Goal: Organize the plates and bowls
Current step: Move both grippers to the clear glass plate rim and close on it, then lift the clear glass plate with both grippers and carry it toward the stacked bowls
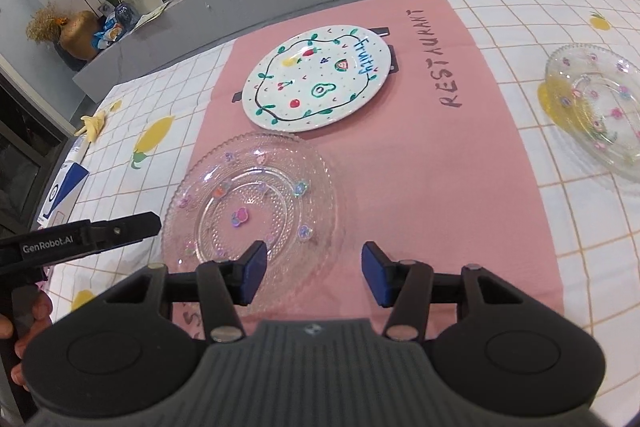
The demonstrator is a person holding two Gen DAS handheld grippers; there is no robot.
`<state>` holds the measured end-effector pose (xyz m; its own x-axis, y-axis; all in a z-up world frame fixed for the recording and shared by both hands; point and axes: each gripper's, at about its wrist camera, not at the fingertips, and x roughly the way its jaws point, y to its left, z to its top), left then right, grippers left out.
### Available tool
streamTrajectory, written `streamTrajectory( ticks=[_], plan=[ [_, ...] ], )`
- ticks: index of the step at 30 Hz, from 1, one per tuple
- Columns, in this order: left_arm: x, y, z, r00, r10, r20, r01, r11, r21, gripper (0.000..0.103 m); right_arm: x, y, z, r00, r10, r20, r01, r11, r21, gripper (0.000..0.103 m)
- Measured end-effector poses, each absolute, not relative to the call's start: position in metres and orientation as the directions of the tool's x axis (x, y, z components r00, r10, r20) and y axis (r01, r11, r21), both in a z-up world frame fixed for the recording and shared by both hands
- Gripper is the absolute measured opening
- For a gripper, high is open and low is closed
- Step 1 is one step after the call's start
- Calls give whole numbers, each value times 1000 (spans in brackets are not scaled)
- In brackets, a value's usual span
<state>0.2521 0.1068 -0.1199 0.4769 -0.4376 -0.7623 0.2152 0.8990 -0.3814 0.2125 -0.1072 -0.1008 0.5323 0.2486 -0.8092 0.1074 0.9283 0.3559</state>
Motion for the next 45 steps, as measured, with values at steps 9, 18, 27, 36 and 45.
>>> streamTrajectory(
  ticks=[9,18,27,36,45],
  plan=[
    [261,98,-130,475,-444,-760,231,896,-379,39,220,-105,-110,535,274,-800,98,920,380,51],
    [262,93,-135,486,-450,-749,239,893,-382,16,227,-107,-115,550,300,-779,105,901,422,29],
    [259,93,-131,492,-435,-754,214,900,-379,13,224,-117,-119,547,318,-774,136,879,457,10],
    [254,98,-120,492,-435,-754,204,900,-386,13,214,-121,-118,536,372,-758,160,837,523,10],
    [243,96,-88,529,-440,-726,225,897,-380,13,210,-124,-95,570,370,-734,154,829,537,10]
  ],
)
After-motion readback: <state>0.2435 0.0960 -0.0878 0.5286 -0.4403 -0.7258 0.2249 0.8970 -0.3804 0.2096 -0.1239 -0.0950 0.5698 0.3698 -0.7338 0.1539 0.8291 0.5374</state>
